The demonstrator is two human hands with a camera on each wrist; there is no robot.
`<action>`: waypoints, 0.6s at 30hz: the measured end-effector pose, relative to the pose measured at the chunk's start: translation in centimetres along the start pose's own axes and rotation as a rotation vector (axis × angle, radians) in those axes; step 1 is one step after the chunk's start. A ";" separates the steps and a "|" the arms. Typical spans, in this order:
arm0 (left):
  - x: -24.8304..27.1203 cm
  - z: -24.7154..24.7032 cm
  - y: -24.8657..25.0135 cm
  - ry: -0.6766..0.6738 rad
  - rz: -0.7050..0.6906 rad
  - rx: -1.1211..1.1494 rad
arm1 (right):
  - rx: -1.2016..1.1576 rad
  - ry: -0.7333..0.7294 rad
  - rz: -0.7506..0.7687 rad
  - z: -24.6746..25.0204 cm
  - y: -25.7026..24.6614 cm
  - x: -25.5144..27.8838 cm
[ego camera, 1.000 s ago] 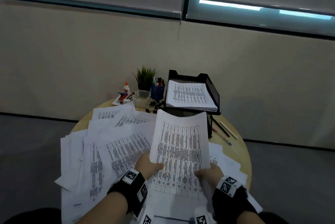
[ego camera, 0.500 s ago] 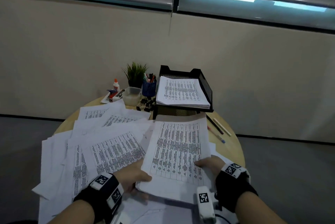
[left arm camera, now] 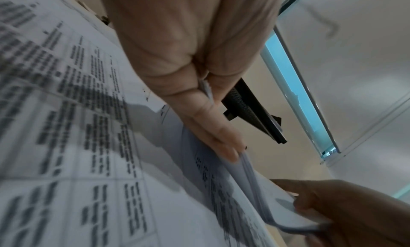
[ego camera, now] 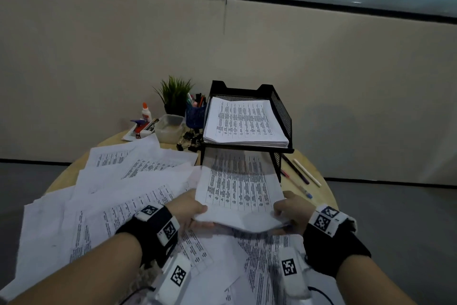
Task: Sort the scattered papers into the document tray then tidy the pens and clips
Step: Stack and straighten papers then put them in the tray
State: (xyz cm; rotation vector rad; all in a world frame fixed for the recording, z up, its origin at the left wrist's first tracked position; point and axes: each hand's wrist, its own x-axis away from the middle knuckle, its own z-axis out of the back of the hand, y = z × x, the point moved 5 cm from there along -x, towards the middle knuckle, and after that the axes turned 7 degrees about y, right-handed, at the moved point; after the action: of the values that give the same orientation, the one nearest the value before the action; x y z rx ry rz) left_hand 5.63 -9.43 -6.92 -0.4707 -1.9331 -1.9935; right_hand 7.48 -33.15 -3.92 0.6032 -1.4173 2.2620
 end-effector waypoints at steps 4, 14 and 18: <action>-3.9 0.4 0.3 0.133 0.025 0.068 | 0.053 0.124 0.064 0.6 -0.4 -2.1; -8.6 1.8 4.3 0.450 -0.244 -0.157 | 0.177 0.366 0.265 0.8 -3.3 -7.5; -9.6 1.4 4.9 0.443 -0.281 -0.245 | 0.056 0.359 0.307 0.4 -3.7 -10.0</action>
State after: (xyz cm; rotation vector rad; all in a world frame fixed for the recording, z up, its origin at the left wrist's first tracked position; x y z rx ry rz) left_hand 16.47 -8.11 -6.85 0.1940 -1.5549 -2.2803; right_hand 17.79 -33.09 -6.59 -0.0163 -1.3387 2.4901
